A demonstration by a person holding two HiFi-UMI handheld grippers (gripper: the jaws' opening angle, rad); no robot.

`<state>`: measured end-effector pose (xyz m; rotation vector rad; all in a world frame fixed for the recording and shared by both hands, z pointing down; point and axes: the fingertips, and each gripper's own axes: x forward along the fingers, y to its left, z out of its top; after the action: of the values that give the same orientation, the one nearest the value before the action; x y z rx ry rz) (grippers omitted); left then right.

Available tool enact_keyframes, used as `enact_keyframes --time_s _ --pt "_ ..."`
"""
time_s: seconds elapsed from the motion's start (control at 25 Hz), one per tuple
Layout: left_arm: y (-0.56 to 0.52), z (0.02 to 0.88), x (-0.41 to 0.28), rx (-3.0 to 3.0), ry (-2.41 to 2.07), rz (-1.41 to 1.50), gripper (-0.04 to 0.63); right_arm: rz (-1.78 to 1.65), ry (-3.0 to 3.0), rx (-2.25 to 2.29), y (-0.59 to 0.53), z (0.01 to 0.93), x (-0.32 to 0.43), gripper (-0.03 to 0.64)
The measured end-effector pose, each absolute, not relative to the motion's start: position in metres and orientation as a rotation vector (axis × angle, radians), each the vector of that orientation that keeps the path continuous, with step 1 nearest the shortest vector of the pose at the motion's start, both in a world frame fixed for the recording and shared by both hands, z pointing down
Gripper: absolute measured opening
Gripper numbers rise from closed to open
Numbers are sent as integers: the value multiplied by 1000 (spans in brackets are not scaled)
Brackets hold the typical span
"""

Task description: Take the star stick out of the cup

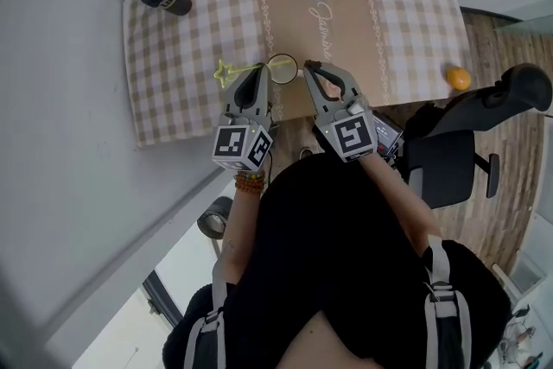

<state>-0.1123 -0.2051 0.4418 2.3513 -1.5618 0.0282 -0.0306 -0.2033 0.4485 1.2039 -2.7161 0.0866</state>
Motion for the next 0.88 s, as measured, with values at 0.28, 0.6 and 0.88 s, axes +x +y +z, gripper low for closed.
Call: enact_keyframes --time_s 0.28,0.6,0.88 --pt "-188 434 -119 2344 -1596 15 11 58 -2759 1168 -197 439 -44 6" --pt "-176 434 -126 2341 -1635 39 11 48 -2786 1130 -187 436 -57 6" --pt "-169 430 -130 2348 -1654 43 14 56 -2789 1119 -179 435 -61 6"
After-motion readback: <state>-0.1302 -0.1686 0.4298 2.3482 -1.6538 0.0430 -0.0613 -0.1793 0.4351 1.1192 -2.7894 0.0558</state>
